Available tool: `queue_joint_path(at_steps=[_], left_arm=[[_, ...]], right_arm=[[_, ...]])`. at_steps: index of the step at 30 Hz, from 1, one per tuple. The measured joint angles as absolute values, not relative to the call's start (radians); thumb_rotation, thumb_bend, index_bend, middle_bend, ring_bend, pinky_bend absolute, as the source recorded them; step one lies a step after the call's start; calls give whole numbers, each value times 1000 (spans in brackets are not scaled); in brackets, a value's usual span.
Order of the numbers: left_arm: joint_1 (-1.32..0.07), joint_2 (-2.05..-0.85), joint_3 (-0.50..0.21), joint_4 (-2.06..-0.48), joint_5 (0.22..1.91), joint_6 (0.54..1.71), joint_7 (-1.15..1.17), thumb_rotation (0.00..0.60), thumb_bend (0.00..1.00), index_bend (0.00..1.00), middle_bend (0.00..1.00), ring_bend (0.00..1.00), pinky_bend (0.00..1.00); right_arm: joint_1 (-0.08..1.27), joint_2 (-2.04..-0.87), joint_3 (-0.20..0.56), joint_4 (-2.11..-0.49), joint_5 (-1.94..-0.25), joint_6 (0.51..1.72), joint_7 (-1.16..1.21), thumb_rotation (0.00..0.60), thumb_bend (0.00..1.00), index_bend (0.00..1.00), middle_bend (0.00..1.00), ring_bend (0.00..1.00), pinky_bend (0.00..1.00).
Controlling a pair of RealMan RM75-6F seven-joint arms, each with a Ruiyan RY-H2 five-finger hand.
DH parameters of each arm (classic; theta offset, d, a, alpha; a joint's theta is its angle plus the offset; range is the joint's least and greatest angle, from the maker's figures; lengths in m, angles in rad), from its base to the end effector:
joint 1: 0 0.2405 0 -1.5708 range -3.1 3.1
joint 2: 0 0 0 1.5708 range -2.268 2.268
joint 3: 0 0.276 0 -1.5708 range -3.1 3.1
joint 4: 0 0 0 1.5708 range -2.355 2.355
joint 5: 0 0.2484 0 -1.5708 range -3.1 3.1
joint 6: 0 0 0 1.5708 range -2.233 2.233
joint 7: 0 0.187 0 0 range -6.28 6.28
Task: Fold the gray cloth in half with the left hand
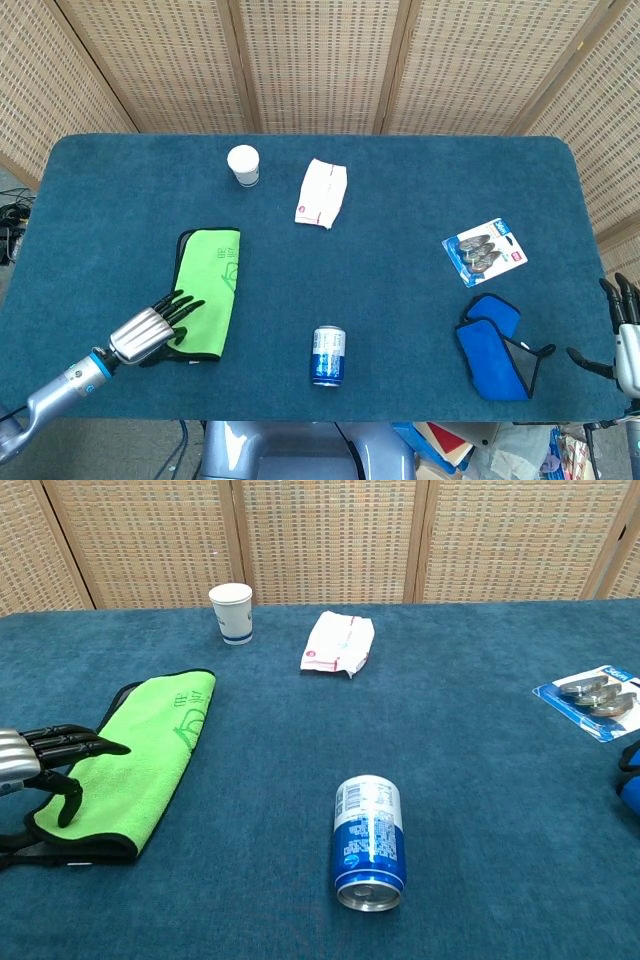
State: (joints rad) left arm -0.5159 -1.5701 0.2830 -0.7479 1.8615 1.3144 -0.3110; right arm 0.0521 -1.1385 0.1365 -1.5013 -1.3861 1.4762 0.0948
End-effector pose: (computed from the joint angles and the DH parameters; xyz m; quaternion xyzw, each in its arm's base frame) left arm -0.3491 0.3125 -0.0373 -0.8716 -0.2240 -0.3037 0.3130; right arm -0.3853 -0.2375 0.1641 0.5271 -0.3985 0.3910 0.6407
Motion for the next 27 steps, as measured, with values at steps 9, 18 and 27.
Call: queue_joint_path(at_steps=[9,18,27], left_arm=[[-523,-1534,300,-788,1874,1309,-338,600,326,0,0,0,0],[-502,-1427,279,-885,1868,1440,-365,600,293,0,0,0,0],[-486,-1384,172,-1017,1780,1478,-342,600,292,0,0,0,0]], right_arm=[[49,-1136,135,-1506,-1392,1484,97,600,0,0,0,0,0],[43,-1128,130,-1517,-1411,1500,106,600,0,0,0,0,0],[40,-1121,125,-1524,-1429,1510,122,600,0,0,0,0,0]])
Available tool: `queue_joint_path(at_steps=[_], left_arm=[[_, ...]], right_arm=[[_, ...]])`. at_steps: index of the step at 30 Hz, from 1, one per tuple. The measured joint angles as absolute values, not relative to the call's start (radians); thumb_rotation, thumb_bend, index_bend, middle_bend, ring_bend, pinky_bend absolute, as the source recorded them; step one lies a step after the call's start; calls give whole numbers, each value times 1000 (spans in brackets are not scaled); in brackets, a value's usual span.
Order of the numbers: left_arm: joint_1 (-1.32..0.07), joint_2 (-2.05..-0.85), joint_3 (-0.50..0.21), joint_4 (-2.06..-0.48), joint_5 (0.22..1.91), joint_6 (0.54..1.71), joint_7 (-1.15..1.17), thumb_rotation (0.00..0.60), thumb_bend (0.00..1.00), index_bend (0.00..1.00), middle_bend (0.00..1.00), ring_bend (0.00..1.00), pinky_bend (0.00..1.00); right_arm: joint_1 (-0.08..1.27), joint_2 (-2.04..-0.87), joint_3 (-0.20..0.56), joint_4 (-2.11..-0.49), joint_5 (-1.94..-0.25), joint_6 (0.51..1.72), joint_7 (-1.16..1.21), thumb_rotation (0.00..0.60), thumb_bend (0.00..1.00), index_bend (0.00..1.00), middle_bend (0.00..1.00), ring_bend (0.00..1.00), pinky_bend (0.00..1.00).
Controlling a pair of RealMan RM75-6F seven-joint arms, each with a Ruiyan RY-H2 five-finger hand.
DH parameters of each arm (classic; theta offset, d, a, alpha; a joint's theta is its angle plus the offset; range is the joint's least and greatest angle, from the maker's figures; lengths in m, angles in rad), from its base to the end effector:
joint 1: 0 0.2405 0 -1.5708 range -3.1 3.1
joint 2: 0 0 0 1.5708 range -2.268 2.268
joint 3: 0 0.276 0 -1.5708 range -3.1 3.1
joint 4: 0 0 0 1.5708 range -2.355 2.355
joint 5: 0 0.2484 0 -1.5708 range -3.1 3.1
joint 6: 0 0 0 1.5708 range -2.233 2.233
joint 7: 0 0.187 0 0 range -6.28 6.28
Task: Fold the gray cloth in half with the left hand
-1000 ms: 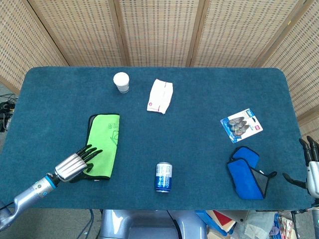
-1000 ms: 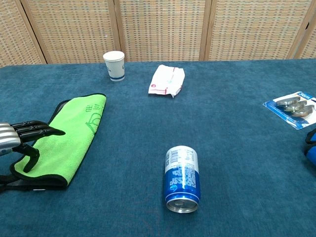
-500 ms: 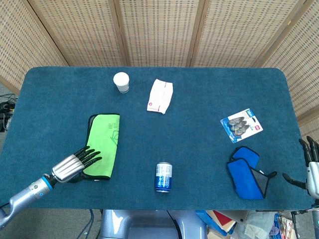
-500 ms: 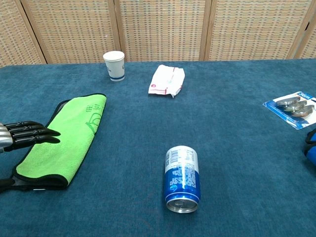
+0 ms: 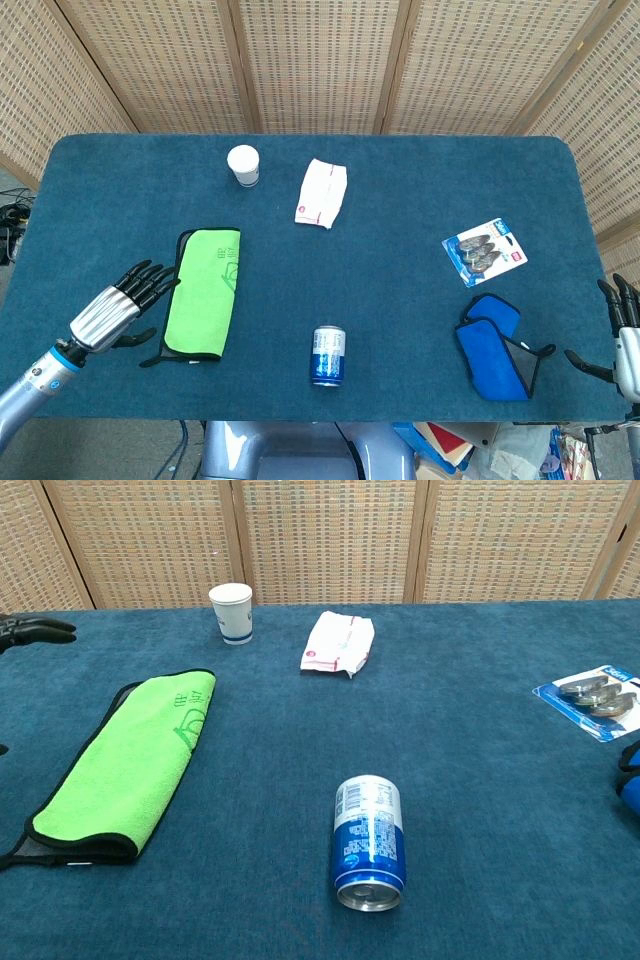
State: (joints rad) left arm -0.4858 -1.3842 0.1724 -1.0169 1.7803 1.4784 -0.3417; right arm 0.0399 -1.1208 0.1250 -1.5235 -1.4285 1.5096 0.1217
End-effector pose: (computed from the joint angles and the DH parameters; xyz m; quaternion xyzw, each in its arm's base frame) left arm -0.3135 0.3207 0.0424 -0.7860 -0.2585 -0.4286 0.3629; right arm -0.3759 -0.2307 0.1674 0.5313 -0.3939 0.4092 0.6286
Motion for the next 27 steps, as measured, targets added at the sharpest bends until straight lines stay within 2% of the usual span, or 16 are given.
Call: queue_joint_path(at_steps=[7,15,27], left_arm=[[-509,-1437,153,-1046,1758,1379,-283,600,292,0,0,0,0],[-513,-1531,165,-1027,1716,1230,-222,600,291,0,0,0,0],[-467,-1567,217,-959,1739,1234,-254,600,291,0,0,0,0]], right_arm=[[39,-1118,122,-1521,-1430,1506,134,600,0,0,0,0,0],[43,-1119,122,-1515,-1427,1497,140,600,0,0,0,0,0],[41,-1118,124,-1517,-1424,1501,142,600,0,0,0,0,0]])
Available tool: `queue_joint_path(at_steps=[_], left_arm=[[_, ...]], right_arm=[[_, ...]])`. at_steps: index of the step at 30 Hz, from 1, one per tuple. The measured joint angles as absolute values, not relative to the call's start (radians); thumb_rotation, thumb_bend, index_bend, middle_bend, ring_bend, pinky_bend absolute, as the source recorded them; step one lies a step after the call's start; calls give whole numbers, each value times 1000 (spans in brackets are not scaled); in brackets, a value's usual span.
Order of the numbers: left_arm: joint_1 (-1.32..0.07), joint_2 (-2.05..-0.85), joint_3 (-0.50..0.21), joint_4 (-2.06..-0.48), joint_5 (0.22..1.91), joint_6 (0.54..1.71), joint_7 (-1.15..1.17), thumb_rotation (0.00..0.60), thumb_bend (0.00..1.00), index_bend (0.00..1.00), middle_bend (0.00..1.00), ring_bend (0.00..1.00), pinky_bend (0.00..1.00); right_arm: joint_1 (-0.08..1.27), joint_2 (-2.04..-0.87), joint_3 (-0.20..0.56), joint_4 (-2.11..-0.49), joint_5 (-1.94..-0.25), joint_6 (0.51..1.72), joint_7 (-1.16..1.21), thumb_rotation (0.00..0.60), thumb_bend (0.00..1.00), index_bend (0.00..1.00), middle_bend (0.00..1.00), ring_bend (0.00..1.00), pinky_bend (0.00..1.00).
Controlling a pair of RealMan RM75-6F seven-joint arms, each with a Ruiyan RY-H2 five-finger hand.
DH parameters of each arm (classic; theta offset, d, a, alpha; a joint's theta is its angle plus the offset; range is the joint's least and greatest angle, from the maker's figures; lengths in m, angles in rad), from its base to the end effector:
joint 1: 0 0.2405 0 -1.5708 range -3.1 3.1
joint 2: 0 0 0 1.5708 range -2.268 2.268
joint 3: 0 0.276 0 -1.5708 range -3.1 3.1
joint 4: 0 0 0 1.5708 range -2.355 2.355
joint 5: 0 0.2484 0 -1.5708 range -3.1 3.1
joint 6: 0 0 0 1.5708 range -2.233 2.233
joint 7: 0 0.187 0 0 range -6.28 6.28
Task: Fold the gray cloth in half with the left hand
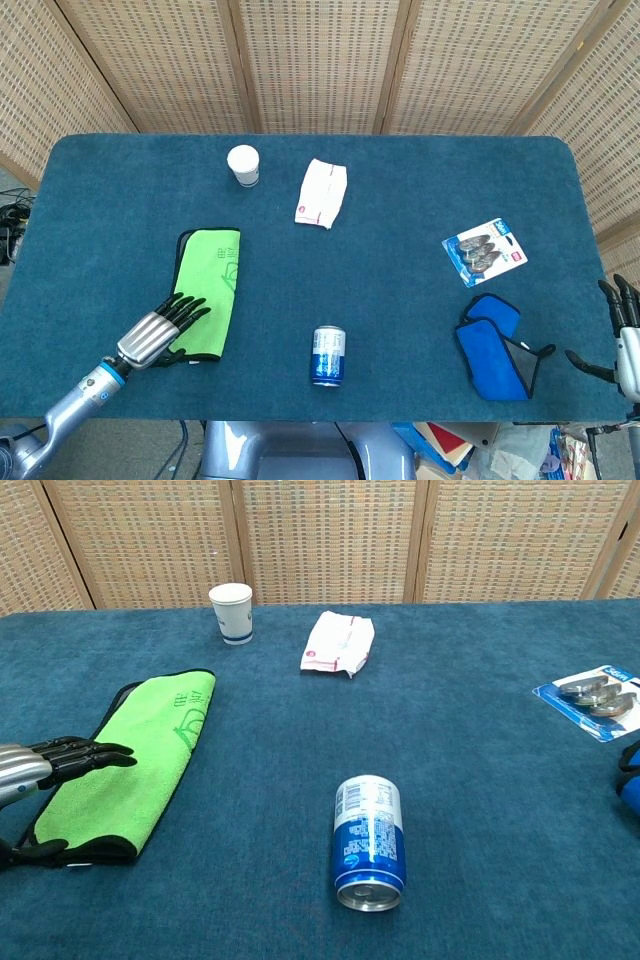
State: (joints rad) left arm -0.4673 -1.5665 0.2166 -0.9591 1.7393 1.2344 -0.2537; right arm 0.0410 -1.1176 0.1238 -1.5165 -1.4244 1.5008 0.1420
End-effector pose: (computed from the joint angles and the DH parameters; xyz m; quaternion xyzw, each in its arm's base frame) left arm -0.3346 0.2940 -0.0596 -0.8185 -0.3259 -0.3298 0.3391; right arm -0.3790 -0.2309 0.1683 0.5294 -0.3999 0.4096 0.6261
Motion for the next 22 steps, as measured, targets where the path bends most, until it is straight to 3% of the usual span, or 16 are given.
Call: queue_joint_path(at_steps=[5,13,22], left_arm=[[-446,-1560,215,-952,1744,1287,-277,600,292,0,0,0,0],[-410,-1487,144,-1009,1742,1523,-322,600,279,0,0,0,0],[-333,-1287,60,-1388,1617,1604,-176,600,243,0,0,0,0]], right_arm=[[40,-1115,122,-1520,-1431,1506,146,600,0,0,0,0,0],[35,-1111,117,-1527,-1450,1522,152,600,0,0,0,0,0],[23,-1103,111,-1538,-1474,1553,163,600,0,0,0,0,0]])
